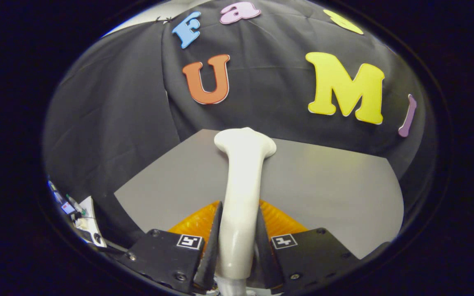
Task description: Iron the clothes twice with a garment steamer, once on the left side and once on the right side.
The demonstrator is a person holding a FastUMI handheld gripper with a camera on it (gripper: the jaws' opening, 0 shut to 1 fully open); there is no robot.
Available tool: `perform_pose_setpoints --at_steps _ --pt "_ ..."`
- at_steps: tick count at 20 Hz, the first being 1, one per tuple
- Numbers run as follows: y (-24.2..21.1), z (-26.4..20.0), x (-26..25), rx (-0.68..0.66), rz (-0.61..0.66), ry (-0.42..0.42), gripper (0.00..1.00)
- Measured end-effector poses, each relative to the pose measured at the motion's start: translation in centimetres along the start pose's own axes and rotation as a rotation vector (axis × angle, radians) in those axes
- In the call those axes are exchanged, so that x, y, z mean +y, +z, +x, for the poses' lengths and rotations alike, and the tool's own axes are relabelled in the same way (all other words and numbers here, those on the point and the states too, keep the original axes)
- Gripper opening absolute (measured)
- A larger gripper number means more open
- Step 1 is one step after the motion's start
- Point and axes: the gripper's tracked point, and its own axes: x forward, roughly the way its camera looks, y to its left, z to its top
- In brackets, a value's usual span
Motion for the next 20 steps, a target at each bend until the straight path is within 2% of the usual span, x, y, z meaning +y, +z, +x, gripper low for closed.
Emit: perform_pose_setpoints --at_steps 3,9,15,20 --pt "-0.2 -0.5 0.1 -0.01 0.015 0.019 0.4" --pt "-0.2 -7.0 -1.3 -0.105 0.034 -0.021 0.39" --pt "0.9 -17.8 -3.4 -0.239 0.063 -0.032 0.38" --pt "1.8 -28.5 -8.0 -0.383 0.065 -0.154 0.39"
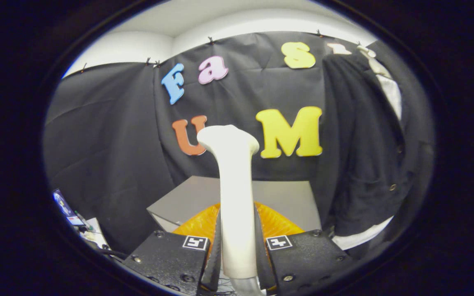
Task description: Iron the clothes twice with a garment steamer, once on the left side and once on the right side.
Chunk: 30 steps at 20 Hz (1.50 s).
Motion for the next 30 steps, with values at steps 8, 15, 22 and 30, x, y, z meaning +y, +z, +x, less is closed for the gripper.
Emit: perform_pose_setpoints --at_steps 8,15,22,30 --pt "6.7 -10.6 -11.1 -0.197 0.03 -0.226 0.38" --pt "10.7 -12.7 -20.5 -0.272 0.046 -0.358 0.38" --pt "12.5 -8.6 -25.6 -0.256 0.031 -0.381 0.38" --pt "9.9 -5.1 -28.0 -0.172 -0.03 -0.411 0.38"
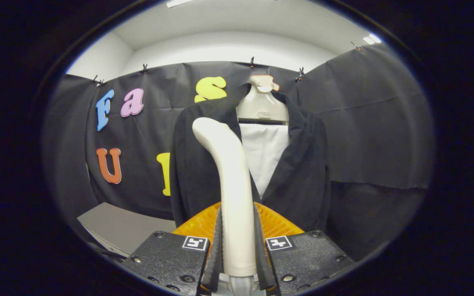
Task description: Iron the clothes twice with a garment steamer, once on the left side and once on the right side.
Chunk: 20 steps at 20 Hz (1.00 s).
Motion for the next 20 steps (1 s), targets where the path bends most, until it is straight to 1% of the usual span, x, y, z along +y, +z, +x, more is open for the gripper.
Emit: perform_pose_setpoints --at_steps 4,13,20 --pt "-1.9 -0.2 -0.8 0.029 -0.03 -0.01 0.38" --pt "-7.5 -0.6 -2.6 0.127 -0.034 -0.037 0.38" --pt "-11.1 -1.3 -2.5 0.176 -0.051 -0.043 0.39"
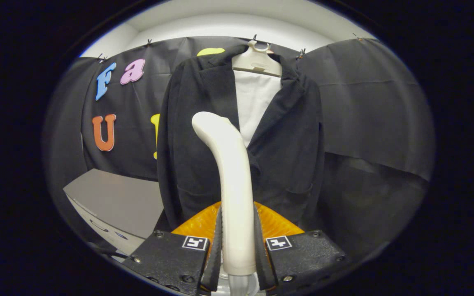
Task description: Iron the clothes twice with a garment steamer, once on the left side and once on the right side.
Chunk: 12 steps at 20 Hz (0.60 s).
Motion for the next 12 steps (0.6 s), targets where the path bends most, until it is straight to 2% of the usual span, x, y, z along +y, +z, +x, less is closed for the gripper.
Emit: perform_pose_setpoints --at_steps 6,12 --pt "-4.2 0.7 0.9 0.092 0.005 0.022 0.38" --pt "-8.3 1.1 0.3 0.161 0.003 0.004 0.38"
